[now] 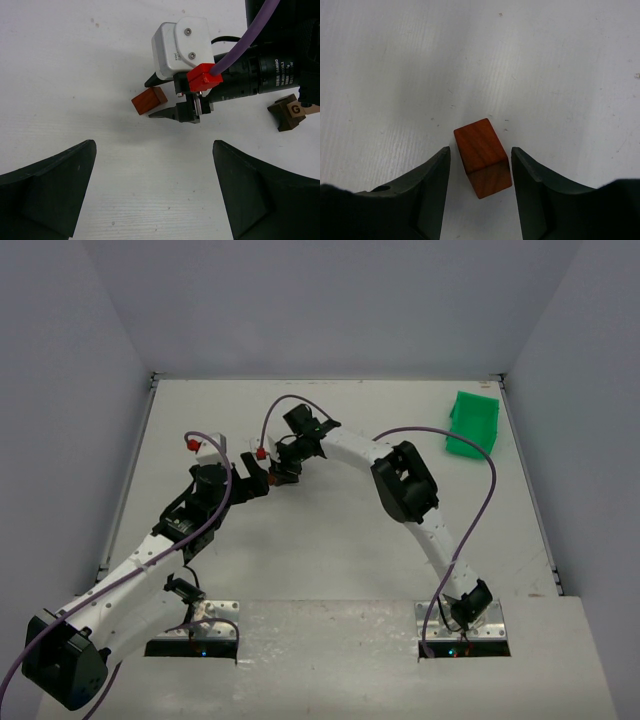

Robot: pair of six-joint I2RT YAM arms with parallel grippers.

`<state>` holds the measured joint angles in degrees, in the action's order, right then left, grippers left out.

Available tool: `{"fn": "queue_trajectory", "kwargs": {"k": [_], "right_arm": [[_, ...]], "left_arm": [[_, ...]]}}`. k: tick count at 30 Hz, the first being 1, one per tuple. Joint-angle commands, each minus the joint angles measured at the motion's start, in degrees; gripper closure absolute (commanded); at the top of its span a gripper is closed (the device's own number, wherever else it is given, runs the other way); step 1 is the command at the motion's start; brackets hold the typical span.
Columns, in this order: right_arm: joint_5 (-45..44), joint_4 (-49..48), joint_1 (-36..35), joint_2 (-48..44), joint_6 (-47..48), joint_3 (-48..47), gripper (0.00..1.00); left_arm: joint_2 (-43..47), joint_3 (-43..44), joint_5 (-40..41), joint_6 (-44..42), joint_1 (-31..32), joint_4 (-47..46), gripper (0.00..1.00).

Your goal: Build the wood block tower

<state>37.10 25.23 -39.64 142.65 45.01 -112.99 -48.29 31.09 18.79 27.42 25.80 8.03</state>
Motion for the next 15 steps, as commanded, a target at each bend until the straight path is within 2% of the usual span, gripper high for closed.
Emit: {"fn": "queue_trajectory", "kwargs": {"k": [1,8,11,15], "right_arm": [[0.4,-2.4,-0.5,-2.0,0.5,-0.9,0.5],[0.2,-4.3,-0.6,-4.6,-1.2,1.9,0.62],[-1.7,-8.5,-0.7,-8.1,-6.6,4.4,0.69],[-9.0,-12.6,-0.7,-12.9,-13.9,8.5,0.71]], "left_arm": [[0.2,2.0,-0.5,-0.5,-0.2,-2.7,0.0],[0.1,1.9,-0.9,-0.5,-0.2,-2.9,0.0],[0.5,1.9,-0.9,-0.5,-0.2,-2.8,0.0],[1.5,1.9,-0.9,-0.2,-0.2,-2.5,0.0]]}}
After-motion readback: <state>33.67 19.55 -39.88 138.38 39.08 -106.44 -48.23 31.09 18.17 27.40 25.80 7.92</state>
